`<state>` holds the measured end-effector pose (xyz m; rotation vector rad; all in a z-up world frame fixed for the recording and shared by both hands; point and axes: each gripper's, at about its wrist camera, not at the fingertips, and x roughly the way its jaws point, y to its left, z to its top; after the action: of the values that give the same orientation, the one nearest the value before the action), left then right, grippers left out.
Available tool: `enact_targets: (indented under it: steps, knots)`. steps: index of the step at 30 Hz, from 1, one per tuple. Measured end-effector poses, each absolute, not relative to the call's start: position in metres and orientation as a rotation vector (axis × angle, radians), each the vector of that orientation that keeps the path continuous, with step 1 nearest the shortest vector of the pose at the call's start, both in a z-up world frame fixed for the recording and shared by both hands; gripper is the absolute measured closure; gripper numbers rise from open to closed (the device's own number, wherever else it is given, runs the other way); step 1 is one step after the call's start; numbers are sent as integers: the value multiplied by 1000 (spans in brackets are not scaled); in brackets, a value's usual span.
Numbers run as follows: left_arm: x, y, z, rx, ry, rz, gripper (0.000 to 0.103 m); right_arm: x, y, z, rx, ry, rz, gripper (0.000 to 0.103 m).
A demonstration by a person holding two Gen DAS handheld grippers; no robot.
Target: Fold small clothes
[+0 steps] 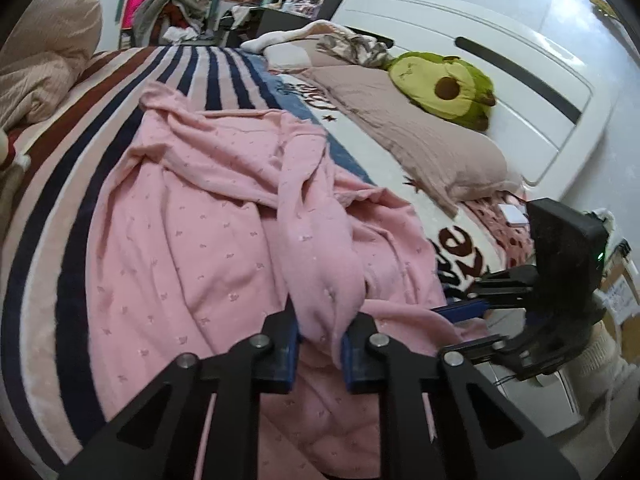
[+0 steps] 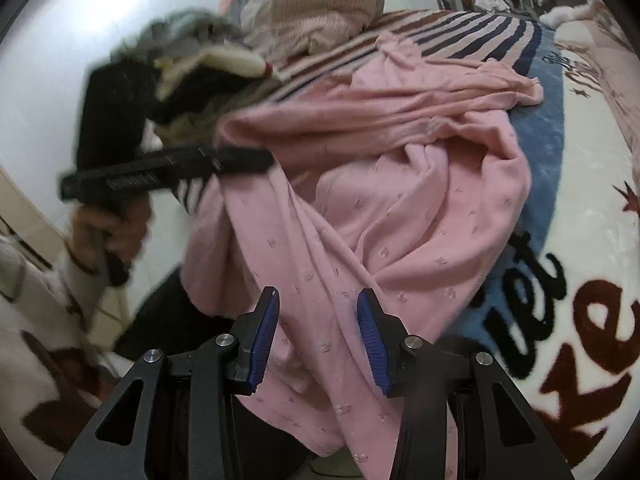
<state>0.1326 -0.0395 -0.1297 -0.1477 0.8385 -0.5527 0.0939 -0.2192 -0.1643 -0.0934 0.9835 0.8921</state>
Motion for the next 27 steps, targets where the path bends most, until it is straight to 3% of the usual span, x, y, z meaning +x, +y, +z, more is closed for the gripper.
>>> enact_targets:
  steps: [1, 2, 14, 17, 18, 19, 21, 23, 27]
  knots:
    - [133, -37, -126, -147, 831, -559, 90, 92, -215, -163, -122, 978, 878, 92]
    - [132, -35, -122, -141, 820, -570, 90, 88, -210, -160, -167, 965, 859, 103]
    - [152, -2, -90, 25, 727, -495, 86, 69, -147, -131, -114, 960, 1033, 102]
    - [155, 20, -88, 28, 721, -450, 86, 72, -142, -128, -128, 936, 1003, 99]
    - [156, 27, -89, 23, 719, -439, 85, 73, -146, -126, -138, 918, 972, 91]
    - [156, 33, -91, 19, 723, -430, 85, 74, -152, -120, -180, 869, 905, 69]
    - [157, 42, -97, 12, 737, -411, 80, 78, -158, -115, -243, 811, 825, 47]
    - [154, 47, -102, -4, 743, -409, 62, 86, -162, -121, -297, 829, 783, 47]
    - [141, 45, -107, -3, 734, -419, 50, 101, -159, -146, -285, 979, 847, 53]
